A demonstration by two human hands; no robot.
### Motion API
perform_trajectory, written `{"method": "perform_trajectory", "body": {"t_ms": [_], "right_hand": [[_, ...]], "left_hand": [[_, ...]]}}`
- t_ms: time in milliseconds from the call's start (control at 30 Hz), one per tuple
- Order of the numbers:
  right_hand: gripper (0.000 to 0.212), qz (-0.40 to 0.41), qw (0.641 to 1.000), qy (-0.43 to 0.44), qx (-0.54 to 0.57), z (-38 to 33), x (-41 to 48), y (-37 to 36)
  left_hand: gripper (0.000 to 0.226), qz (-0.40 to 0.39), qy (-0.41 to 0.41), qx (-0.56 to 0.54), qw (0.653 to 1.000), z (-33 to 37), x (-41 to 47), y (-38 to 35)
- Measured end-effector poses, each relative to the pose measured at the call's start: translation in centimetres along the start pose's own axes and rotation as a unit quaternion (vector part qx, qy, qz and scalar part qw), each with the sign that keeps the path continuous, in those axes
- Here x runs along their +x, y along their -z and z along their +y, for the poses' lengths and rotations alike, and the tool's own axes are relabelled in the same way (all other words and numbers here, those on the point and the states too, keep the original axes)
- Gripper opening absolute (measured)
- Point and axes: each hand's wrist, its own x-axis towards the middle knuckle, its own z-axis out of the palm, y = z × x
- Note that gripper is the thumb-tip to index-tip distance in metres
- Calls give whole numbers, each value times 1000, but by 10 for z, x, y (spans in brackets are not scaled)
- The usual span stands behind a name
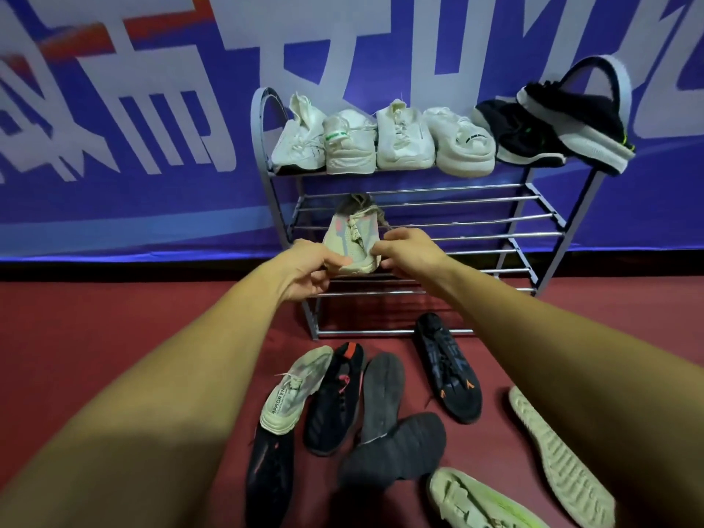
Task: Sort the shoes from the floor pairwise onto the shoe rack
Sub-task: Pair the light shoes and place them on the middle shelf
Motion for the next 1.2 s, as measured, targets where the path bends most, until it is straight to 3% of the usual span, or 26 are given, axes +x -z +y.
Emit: {"method": "perform_trajectory", "body": {"t_ms": [67,200,300,567,633,733,800,900,1033,1100,1200], "right_hand": [[45,-22,999,-14,25,4,9,-11],[45,-46,988,-25,146,3,23,-26],[41,-68,982,-14,178,1,42,-37],[53,-86,981,-14,174,12,95,-80],[54,-77,976,-23,201,14,105,-87],[52,-53,971,-17,234,15,118,-94],[37,-33,970,-3,240,14,124,-97],[20,16,985,-1,171,16,127,-103],[28,53,993,-10,101,25,123,-105],[40,59,998,15,26,23,113,-100],[42,78,990,63,-95,21,96,-90]], "left_hand": [[21,16,-21,19,999,-4,6,5],[53,70,-56,69,994,-9,27,11],[64,98,-74,71,990,0,44,23],[57,139,-92,81,983,-4,94,66],[58,137,-87,106,981,-8,95,71],[93,97,-85,99,987,-11,92,73],[90,95,-97,95,986,-12,97,74],[74,118,-104,100,983,-12,104,72],[74,162,-114,150,969,-15,102,69],[64,173,-116,191,959,-17,97,71],[49,157,-91,283,942,-26,87,78]]}}
